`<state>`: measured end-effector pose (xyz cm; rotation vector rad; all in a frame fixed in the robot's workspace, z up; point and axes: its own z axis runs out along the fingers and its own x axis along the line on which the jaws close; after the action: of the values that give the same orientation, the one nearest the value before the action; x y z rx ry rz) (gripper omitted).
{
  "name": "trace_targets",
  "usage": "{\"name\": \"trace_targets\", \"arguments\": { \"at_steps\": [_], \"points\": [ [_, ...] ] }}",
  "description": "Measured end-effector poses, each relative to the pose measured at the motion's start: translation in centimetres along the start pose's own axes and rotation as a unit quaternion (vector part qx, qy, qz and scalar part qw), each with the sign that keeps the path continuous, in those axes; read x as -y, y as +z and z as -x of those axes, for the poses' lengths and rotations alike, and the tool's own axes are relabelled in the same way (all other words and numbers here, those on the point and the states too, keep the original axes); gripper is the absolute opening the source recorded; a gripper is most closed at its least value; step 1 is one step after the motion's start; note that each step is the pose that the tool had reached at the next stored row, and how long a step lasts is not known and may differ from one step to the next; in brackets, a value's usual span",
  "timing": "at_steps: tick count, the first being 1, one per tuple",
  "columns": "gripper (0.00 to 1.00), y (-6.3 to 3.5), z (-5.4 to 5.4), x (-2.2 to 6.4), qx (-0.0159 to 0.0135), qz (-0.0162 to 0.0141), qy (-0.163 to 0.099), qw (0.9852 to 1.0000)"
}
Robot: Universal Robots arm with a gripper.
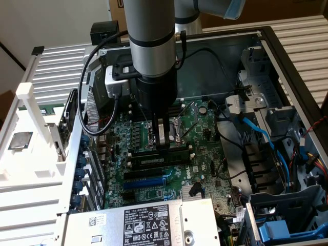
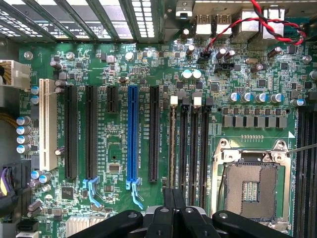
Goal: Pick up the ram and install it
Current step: 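Press down the ram until it locks into place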
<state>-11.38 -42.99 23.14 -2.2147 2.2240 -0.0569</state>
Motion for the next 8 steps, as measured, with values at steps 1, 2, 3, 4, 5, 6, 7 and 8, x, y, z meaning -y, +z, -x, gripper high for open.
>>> {"name": "trace_targets", "arguments": {
  "at_steps": [1,2,3,4,5,6,7,8],
  "points": [
    [0.1,0.0,0.0,0.0,0.0,0.0,0.0,1.0],
    [0.1,0.01,0.0,0.0,-0.0001,0.0,0.0,1.0],
    [0.1,0.02,-0.01,0.0,-0.0001,0.0,0.0,1.0],
    [0.1,0.03,-0.01,0.0,-0.0002,0.0,0.0,1.0],
    [0.1,0.05,-0.01,0.0,-0.0002,0.0001,0.0,1.0],
    [0.1,0.08,0.0,0.0,-0.0002,0.0001,0.0,1.0],
    [0.1,0.11,0.0,0.0,-0.0001,0.0001,0.0,1.0],
    [0.1,0.11,0.0,0.0,-0.0002,0.0001,0.0,1.0]
  ]
}}
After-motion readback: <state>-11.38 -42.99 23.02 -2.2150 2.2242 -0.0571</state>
